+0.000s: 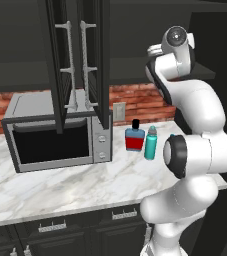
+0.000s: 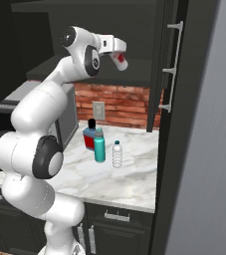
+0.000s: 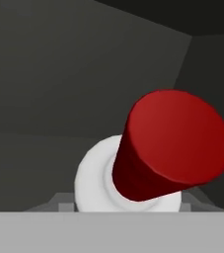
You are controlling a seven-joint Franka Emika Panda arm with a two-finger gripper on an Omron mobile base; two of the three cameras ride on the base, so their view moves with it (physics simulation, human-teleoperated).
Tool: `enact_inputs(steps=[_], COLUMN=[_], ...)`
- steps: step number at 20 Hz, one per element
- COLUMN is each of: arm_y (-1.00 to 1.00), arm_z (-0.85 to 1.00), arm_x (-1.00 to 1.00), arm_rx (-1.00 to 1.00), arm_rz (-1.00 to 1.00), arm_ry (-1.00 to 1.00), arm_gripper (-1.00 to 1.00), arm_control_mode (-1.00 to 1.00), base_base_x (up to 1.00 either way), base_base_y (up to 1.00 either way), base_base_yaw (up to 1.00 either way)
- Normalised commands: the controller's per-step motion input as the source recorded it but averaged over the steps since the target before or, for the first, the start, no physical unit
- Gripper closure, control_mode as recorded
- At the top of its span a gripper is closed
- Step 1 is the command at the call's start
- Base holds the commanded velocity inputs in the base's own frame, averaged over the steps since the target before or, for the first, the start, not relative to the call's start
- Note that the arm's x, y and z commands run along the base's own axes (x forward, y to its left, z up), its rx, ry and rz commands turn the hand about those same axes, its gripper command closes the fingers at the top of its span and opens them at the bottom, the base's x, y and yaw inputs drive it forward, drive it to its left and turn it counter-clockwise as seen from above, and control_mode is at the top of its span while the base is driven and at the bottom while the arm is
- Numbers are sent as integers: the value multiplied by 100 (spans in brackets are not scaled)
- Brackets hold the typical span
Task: Sort all alcoholic drinks to one cabinet, and non-alcoholic drinks to the other.
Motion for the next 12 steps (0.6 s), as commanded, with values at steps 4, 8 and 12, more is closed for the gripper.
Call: enact_inputs(steps=[4, 8, 12], arm_y=[-7, -14, -19], arm_z=[-13, -16, -24], arm_x=[15, 21, 32], arm_rx=[3, 2, 0], arm_rz=[0, 0, 0], arm_ry=[0, 0, 0], arm_gripper=[-100, -100, -100], arm_control_mode=[-100, -100, -100], base_base_x=[0, 0, 0], base_base_y=[0, 0, 0], base_base_yaw=[0, 0, 0])
